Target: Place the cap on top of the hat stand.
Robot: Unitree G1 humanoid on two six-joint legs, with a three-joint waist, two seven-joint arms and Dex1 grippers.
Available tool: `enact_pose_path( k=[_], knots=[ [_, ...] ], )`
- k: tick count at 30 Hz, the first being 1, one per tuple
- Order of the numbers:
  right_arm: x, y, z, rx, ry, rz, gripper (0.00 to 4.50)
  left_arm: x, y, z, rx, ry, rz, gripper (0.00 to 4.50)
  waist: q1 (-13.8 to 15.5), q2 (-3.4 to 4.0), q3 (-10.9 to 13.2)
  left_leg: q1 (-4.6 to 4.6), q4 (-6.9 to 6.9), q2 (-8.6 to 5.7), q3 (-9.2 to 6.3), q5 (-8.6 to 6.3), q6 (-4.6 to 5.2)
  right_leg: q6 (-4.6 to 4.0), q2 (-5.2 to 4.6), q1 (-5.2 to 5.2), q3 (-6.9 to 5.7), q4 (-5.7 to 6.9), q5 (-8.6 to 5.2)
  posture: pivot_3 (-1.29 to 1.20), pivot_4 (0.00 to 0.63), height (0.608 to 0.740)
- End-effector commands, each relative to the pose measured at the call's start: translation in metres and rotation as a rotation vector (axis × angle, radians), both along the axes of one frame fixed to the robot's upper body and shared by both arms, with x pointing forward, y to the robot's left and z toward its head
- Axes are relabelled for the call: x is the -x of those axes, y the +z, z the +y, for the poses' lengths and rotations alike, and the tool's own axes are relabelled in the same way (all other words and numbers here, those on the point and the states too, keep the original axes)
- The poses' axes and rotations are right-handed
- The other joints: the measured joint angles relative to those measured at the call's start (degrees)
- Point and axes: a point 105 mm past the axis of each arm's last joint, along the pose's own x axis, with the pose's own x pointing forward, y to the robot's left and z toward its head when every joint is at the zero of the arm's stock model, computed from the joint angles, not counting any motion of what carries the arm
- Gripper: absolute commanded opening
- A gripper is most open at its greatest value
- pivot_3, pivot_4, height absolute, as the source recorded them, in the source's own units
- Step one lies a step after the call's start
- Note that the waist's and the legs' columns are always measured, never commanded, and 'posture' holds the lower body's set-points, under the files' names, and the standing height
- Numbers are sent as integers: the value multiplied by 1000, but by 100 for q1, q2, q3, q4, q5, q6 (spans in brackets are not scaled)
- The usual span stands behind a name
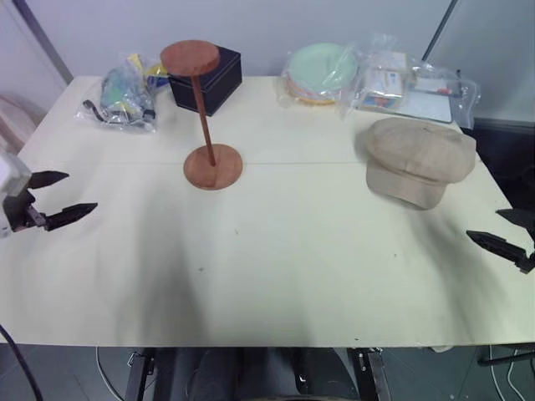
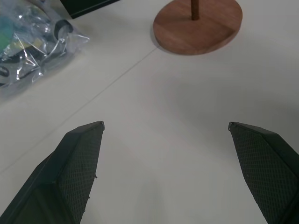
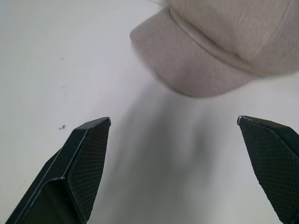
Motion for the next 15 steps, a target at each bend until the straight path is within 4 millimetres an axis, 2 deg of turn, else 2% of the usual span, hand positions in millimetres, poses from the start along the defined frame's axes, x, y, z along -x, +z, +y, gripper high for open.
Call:
enact_pose_path(
  k=[1,10,13,15],
  knots=[
    [0,15,1,17,0,-60,4456,-1,13,1,-16,-8,-35,4500,-11,0,0,0,0,0,0,0,0,0,0,0,0,1,0,0,150,740],
    [-7,17,4,61,-18,-89,4456,-9,15,2,14,14,-56,4500,-9,0,0,2,9,-3,0,0,0,2,5,-1,0,15,1,0,150,740],
    [-15,24,7,83,-39,-116,4456,-9,25,-16,92,-61,-51,4500,-10,0,0,2,16,-3,0,0,0,2,5,-1,0,23,1,0,150,740],
    [-20,26,16,155,-31,-119,4456,-9,32,-41,162,-148,-43,4500,-11,-1,-1,2,22,-2,-1,0,0,3,4,-2,0,34,1,0,150,740]
  ],
)
